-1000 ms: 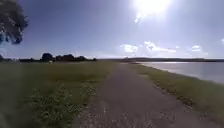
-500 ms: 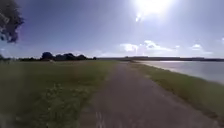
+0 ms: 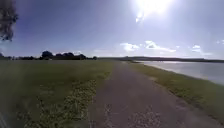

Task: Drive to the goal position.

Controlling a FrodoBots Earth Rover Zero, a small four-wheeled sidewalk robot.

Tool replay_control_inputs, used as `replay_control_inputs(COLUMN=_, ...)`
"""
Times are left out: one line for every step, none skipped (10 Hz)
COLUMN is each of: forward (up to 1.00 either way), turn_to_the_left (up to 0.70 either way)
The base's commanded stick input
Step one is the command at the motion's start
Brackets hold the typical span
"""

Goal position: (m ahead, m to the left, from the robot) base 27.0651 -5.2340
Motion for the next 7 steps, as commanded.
replay_control_inputs(forward=0.7, turn_to_the_left=0.05)
replay_control_inputs(forward=0.7, turn_to_the_left=0.05)
replay_control_inputs(forward=0.7, turn_to_the_left=0.05)
replay_control_inputs(forward=0.7, turn_to_the_left=0.05)
replay_control_inputs(forward=0.7, turn_to_the_left=0.05)
replay_control_inputs(forward=0.7, turn_to_the_left=0.05)
replay_control_inputs(forward=0.7, turn_to_the_left=0.05)
